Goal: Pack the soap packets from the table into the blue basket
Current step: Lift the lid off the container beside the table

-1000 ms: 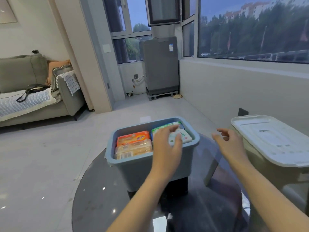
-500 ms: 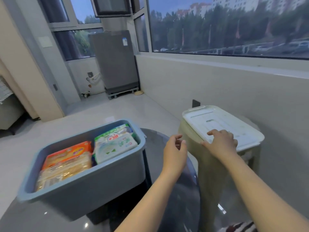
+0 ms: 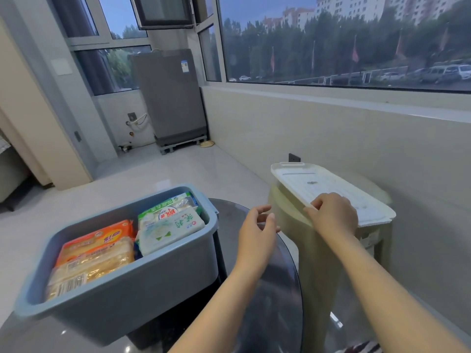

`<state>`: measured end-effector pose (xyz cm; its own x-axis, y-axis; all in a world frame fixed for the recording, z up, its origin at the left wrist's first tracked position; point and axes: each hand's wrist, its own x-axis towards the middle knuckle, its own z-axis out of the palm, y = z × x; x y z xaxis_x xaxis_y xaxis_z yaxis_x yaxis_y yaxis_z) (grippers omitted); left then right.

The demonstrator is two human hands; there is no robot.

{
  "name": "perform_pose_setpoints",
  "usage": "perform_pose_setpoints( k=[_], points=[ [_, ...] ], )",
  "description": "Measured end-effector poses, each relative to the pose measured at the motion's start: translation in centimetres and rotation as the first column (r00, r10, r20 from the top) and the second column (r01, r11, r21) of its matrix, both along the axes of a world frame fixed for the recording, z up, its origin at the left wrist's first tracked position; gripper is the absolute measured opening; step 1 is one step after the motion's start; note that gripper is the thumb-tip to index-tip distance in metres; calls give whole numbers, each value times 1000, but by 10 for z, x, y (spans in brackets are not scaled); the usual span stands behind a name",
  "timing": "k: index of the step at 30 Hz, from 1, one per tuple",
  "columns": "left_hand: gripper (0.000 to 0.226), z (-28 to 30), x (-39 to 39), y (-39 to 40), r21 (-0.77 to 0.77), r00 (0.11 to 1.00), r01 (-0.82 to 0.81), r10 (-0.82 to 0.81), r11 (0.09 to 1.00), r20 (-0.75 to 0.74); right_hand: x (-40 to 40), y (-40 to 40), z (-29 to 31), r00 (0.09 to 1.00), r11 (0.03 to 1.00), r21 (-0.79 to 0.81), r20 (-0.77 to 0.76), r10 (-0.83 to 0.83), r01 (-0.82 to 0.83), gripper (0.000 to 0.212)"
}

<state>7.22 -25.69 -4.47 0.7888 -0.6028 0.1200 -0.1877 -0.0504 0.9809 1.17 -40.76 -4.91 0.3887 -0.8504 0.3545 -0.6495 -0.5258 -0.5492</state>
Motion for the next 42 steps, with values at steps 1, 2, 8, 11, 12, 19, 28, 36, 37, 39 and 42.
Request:
perform_pose_setpoints(
  k=[1, 2, 8, 11, 12, 19, 28, 36, 37, 39, 42],
  points=[
    [17, 6, -1, 2, -17, 1000, 0, 0, 1000, 10, -3, 3, 8, 998, 1000, -5, 67, 15, -15, 12],
    [17, 11, -2, 4, -33, 1000, 1, 0, 999, 25, -6, 6, 17, 992, 999, -15, 123, 34, -32, 14],
    [20, 42, -5, 23, -152, 996, -25, 37, 988, 77, -22, 35, 56, 903, 985, 31, 405, 142, -168, 14],
    [19, 57, 1, 41, -184, 986, -68, 94, 981, 138, -25, 54, 71, 813, 963, 65, 552, 184, -262, 14],
    [20, 63, 4, 49, -198, 981, -84, 117, 976, 158, -25, 61, 76, 784, 950, 72, 585, 206, -303, 14],
    [19, 97, 34, 113, -280, 915, -218, 296, 935, 274, -27, 100, 112, 446, 730, 248, 891, 87, -637, 15],
    [45, 110, 62, 167, -250, 869, -357, 418, 900, 264, -19, 130, 138, 209, 344, 213, 977, -48, -915, 30],
    [63, 93, 85, 220, -345, 883, -470, 438, 812, -170, 29, 154, 114, 442, -68, 437, 892, -93, -897, 54],
    [56, 90, 88, 227, -355, 879, -475, 418, 806, -228, 34, 155, 111, 466, -106, 457, 881, -80, -883, 53],
    [36, 81, 92, 238, -353, 873, -481, 399, 803, -281, 43, 158, 104, 483, -158, 470, 873, -63, -869, 50],
    [24, 68, 96, 243, -367, 831, -546, 432, 753, -351, 57, 161, 91, 437, -169, 420, 895, -85, -892, 47]
  ],
)
